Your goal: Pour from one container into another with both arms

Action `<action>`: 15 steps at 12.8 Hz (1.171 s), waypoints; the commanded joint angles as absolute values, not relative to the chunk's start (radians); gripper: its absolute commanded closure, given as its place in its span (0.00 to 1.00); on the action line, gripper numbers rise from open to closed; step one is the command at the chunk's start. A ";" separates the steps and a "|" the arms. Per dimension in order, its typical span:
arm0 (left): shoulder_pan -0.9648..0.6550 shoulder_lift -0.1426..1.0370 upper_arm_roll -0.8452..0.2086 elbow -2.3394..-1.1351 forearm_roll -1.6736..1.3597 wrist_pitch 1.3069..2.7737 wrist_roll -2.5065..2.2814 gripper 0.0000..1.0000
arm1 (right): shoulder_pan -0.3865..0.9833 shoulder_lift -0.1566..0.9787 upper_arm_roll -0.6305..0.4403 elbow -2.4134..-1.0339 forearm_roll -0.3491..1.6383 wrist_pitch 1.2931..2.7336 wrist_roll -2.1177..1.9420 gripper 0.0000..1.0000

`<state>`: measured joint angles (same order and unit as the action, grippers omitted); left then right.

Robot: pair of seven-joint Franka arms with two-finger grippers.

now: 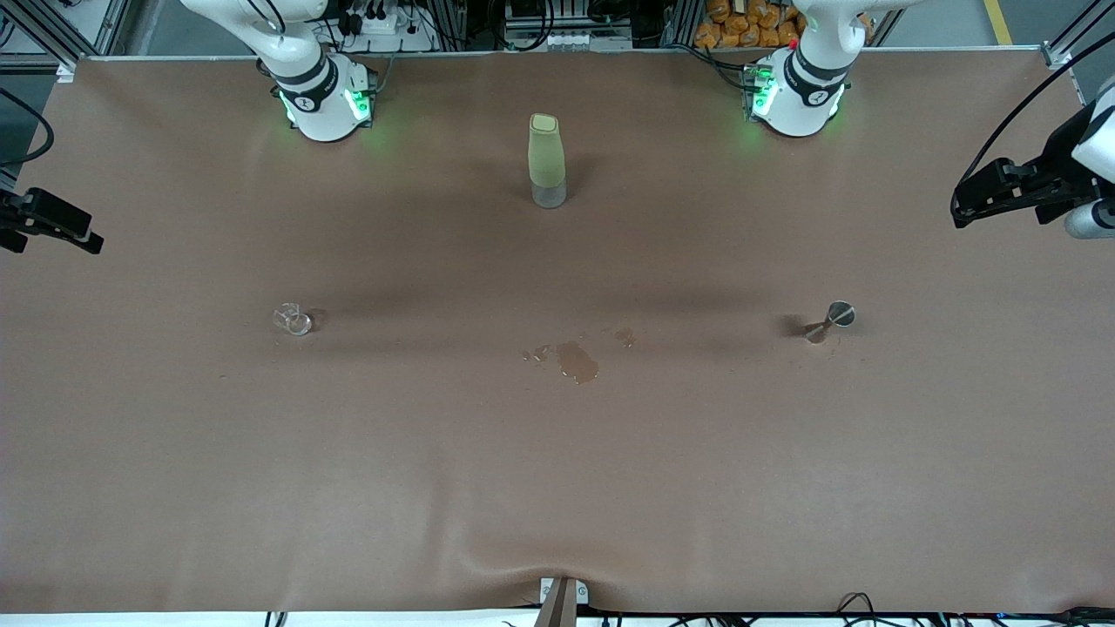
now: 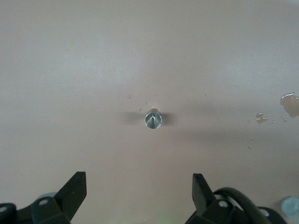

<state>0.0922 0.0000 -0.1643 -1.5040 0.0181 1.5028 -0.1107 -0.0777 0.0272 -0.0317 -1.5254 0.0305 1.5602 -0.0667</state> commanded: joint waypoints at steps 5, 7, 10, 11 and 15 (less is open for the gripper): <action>0.100 -0.009 -0.161 -1.503 0.015 1.502 -0.116 0.00 | -0.064 0.028 -0.035 -1.511 0.012 1.557 -0.052 0.00; 0.101 -0.015 -0.153 -1.503 0.017 1.499 -0.100 0.00 | -0.066 0.029 -0.035 -1.509 0.015 1.557 -0.054 0.00; 0.101 -0.017 -0.144 -1.516 0.014 1.491 -0.100 0.00 | -0.072 0.029 -0.035 -1.511 0.017 1.551 -0.045 0.00; 0.101 -0.017 -0.144 -1.522 0.009 1.486 -0.100 0.00 | -0.072 0.029 -0.035 -1.511 0.017 1.551 -0.046 0.00; 0.166 -0.023 -0.146 -1.574 -0.071 1.480 -0.088 0.00 | -0.067 0.026 -0.035 -1.514 0.017 1.539 -0.048 0.00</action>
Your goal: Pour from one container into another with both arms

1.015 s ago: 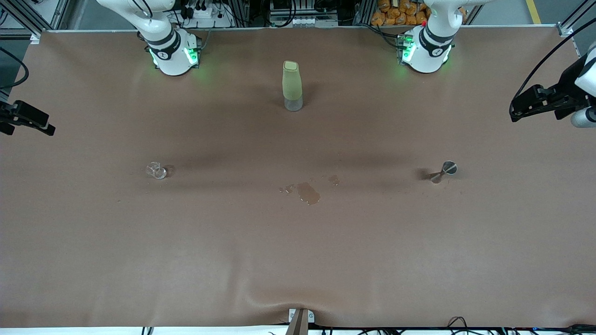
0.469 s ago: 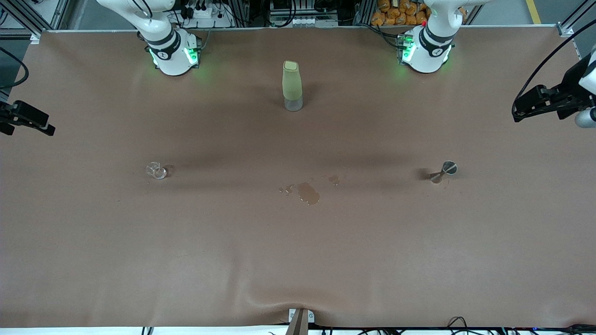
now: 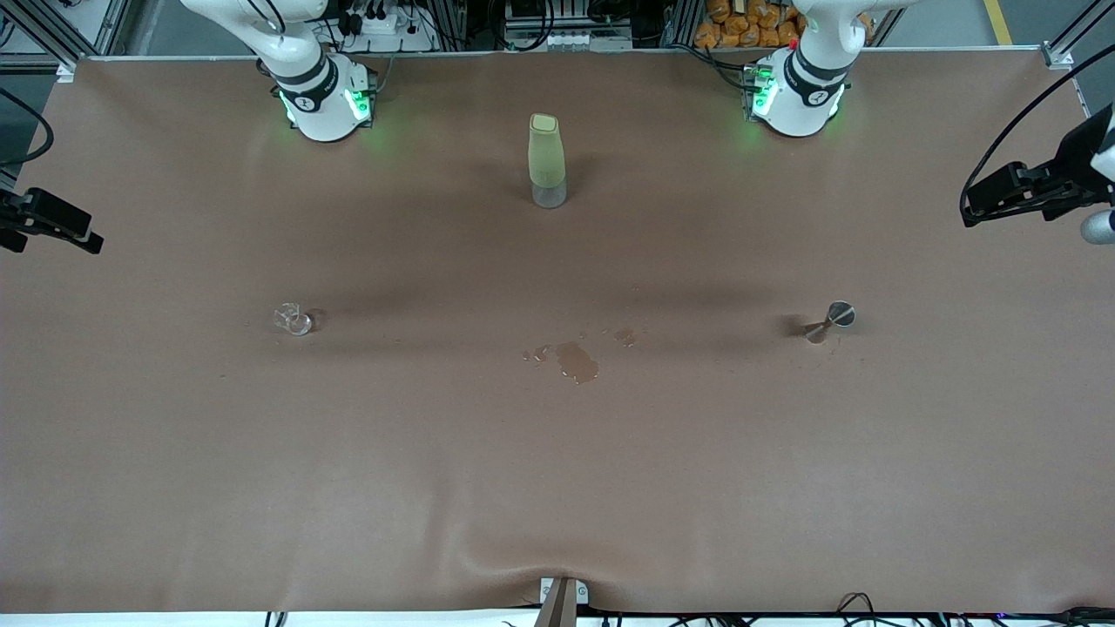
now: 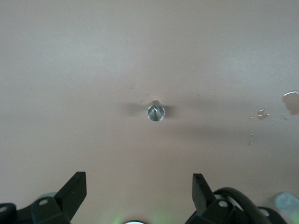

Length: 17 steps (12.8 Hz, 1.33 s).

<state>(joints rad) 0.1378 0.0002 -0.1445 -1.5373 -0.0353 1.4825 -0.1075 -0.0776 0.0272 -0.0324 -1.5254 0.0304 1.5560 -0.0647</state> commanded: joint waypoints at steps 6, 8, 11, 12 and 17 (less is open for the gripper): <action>0.190 -0.025 -0.150 -1.640 -0.078 1.509 0.012 0.00 | -0.087 -0.021 -0.038 -1.541 0.017 1.470 -0.204 0.00; 0.270 -0.022 -0.147 -1.672 -0.144 1.537 0.177 0.00 | -0.115 -0.061 -0.040 -1.590 0.015 1.465 -0.367 0.00; 0.380 -0.015 -0.147 -1.762 -0.237 1.613 0.477 0.00 | -0.165 -0.124 -0.041 -1.690 0.015 1.483 -0.685 0.00; 0.418 -0.006 -0.146 -1.787 -0.288 1.630 0.567 0.00 | -0.173 -0.150 -0.041 -1.734 0.015 1.509 -0.781 0.00; 0.554 0.086 -0.146 -1.911 -0.472 1.710 0.949 0.00 | -0.167 -0.196 -0.101 -1.887 0.015 1.582 -1.441 0.00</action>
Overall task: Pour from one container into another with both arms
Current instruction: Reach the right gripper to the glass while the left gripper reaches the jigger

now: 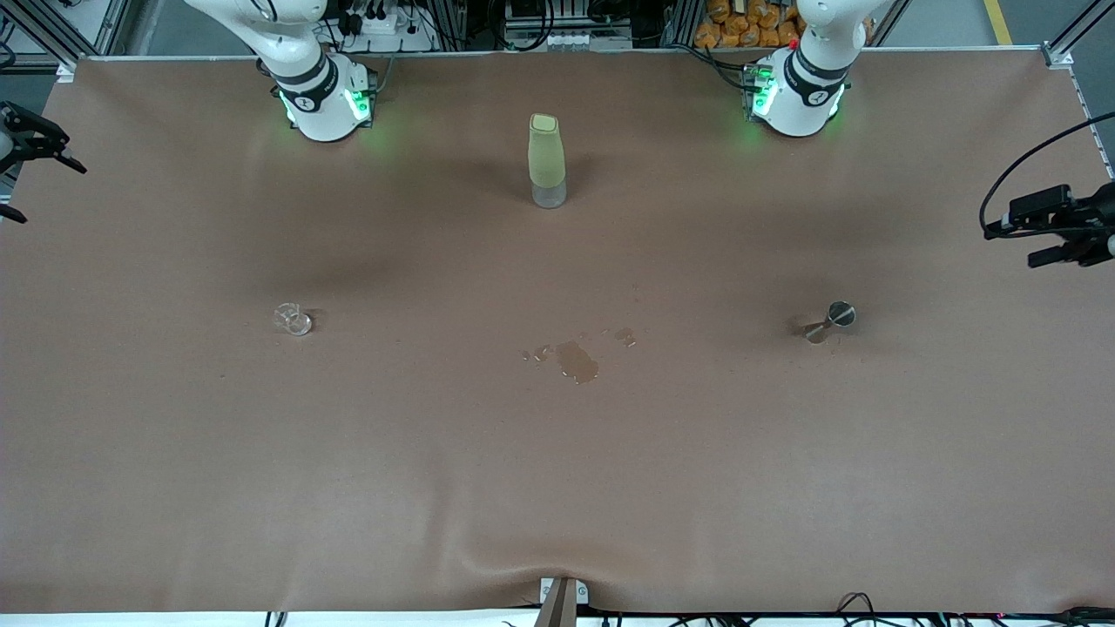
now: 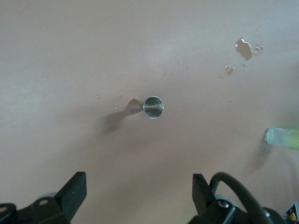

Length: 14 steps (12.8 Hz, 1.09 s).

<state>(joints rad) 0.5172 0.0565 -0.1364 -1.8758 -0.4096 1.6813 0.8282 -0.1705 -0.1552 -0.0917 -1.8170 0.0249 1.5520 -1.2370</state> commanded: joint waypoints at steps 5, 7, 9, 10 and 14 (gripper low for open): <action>0.658 0.335 -0.146 -1.899 -0.628 1.715 1.416 0.00 | -0.167 -0.195 -0.118 -1.914 0.023 1.632 -1.834 0.00; 0.676 0.450 -0.146 -1.852 -0.673 1.715 1.593 0.00 | -0.176 -0.176 -0.143 -1.925 0.049 1.661 -1.873 0.00; 0.684 0.594 -0.147 -1.772 -0.737 1.704 1.844 0.00 | -0.210 -0.167 -0.164 -1.980 0.118 1.741 -1.969 0.00; 0.684 0.648 -0.147 -1.749 -0.768 1.680 1.955 0.00 | -0.242 -0.137 -0.166 -1.993 0.165 1.755 -2.012 0.00; 0.689 0.727 -0.149 -1.743 -0.850 1.611 2.282 0.00 | -0.266 0.027 -0.274 -1.993 0.381 1.776 -2.238 0.00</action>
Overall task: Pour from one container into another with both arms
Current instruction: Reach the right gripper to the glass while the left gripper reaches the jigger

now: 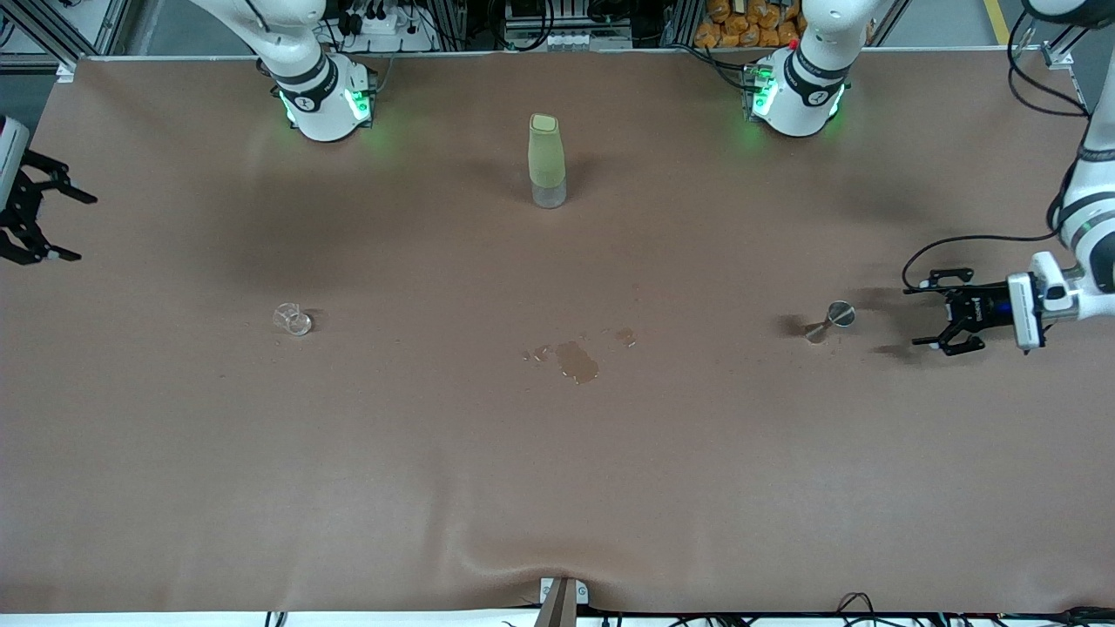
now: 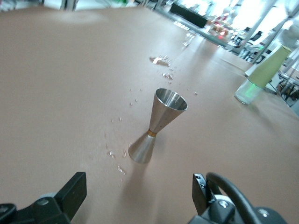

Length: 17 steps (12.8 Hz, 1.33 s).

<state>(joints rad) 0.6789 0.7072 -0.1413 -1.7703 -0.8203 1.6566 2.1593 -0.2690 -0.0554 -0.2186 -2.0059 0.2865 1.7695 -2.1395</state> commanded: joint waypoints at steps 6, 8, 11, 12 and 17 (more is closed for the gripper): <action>0.680 0.888 -0.160 -1.655 -0.877 1.462 2.639 0.00 | -0.229 0.314 -0.403 -1.980 0.762 1.763 -2.595 0.00; 0.677 0.891 -0.160 -1.644 -0.877 1.463 2.690 0.02 | -0.218 0.400 -0.416 -1.980 0.877 1.729 -2.682 0.00; 0.661 0.891 -0.175 -1.644 -0.887 1.463 2.744 0.04 | -0.221 0.532 -0.430 -1.976 1.038 1.643 -2.802 0.00; 0.646 0.893 -0.176 -1.649 -0.894 1.463 2.746 0.04 | -0.222 0.564 -0.431 -1.976 1.070 1.622 -2.831 0.00; 0.626 0.954 -0.176 -1.644 -0.910 1.463 2.738 0.00 | -0.221 0.698 -0.456 -1.973 1.213 1.499 -2.996 0.00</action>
